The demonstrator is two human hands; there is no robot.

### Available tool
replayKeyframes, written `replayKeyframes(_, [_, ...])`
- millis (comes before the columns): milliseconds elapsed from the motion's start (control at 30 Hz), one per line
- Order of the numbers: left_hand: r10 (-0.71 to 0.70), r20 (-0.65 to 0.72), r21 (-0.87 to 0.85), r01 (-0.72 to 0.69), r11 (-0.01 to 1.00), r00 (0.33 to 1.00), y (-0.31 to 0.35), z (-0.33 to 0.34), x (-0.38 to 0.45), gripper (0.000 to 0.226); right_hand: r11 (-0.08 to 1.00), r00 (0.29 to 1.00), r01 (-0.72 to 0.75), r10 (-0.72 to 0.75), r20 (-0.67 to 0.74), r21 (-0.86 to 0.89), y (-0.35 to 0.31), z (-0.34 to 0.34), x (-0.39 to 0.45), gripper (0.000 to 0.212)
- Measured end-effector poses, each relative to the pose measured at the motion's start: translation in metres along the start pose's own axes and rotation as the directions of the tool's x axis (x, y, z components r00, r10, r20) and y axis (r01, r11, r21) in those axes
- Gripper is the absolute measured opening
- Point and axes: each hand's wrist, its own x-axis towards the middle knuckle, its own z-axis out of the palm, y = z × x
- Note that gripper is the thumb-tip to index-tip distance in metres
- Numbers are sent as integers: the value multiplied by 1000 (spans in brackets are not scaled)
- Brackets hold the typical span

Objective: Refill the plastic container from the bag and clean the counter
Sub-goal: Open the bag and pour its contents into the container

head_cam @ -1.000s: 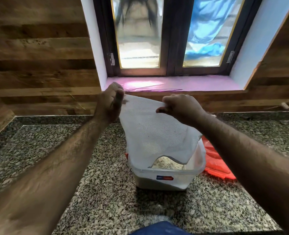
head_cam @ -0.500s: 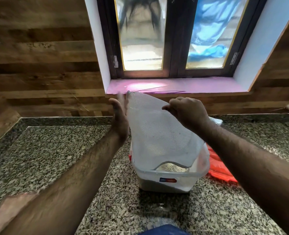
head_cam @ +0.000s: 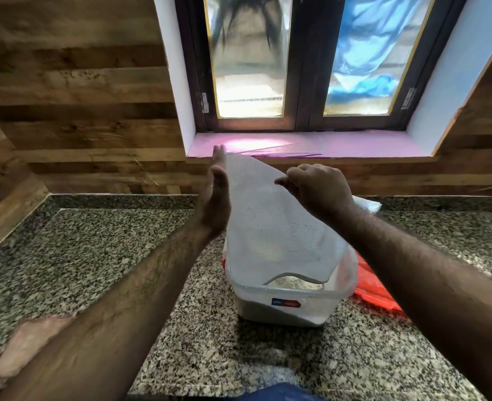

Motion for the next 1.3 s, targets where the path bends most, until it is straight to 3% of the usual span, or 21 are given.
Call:
replayKeyframes(67, [117,-76,128,-106,986,990,0,-3,3,128,1000,1000,4,-4,6,16,0,-1,-1,42])
replayKeyframes(133, [357,-206,397,-256,882,911,9,-7,8,127,1000,1000,8,-7,-11,24,-1,-3,-2,41])
replayKeyframes(200, [512,-64,612,-371,698,857,16,-14,14,127,1000,999,18,-18,-32,17,-1,-5,-1,40])
replayKeyframes(267, [329,230,746,-383,545,916,20,-20,18,127,999,999,40,-40,-21,17,-3,-7,1,39])
replayKeyframes(300, [220,302,786,-373,493,928,21,-20,19,129,998,998,56,-56,-14,20,-5,-8,2,37])
replayKeyframes(333, [198,308,811,-365,457,931,21,-20,19,128,997,998,70,-69,-13,25,-6,-10,2,36])
replayKeyframes(400, [333,275,825,-399,399,902,23,-16,19,118,997,997,75,-74,-31,36,-9,-13,4,33])
replayKeyframes(467, [435,277,814,-450,368,857,26,-12,19,116,997,997,69,-67,-45,39,-10,-15,7,34])
replayKeyframes(567, [253,370,827,-441,349,894,30,-8,20,122,996,995,83,-81,-54,43,-10,-18,10,33])
replayKeyframes(600, [267,362,826,-440,352,893,30,-7,20,122,995,994,91,-88,-58,48,-11,-19,11,32])
replayKeyframes(700, [503,239,802,-461,381,830,25,-10,23,113,994,993,84,-77,-88,72,-13,-23,13,32])
replayKeyframes(833, [448,217,871,-379,312,867,11,-12,31,102,992,992,104,-98,-83,72,-10,-24,12,32])
replayKeyframes(967, [615,233,863,-451,226,753,7,-15,47,84,981,990,126,-116,-76,147,-9,-27,13,28])
replayKeyframes(1067, [670,280,850,-502,160,688,10,-20,56,77,964,993,93,-110,53,248,-4,-40,15,37])
replayKeyframes(1167, [689,224,836,-500,227,689,10,-28,59,71,954,991,-82,49,122,287,15,-54,10,58])
replayKeyframes(1233, [655,152,831,-454,321,741,8,-33,58,69,960,982,-172,149,118,221,38,-59,1,70])
replayKeyframes(1300, [606,107,840,-397,369,789,2,-36,59,71,961,970,-215,190,150,173,58,-58,-9,67])
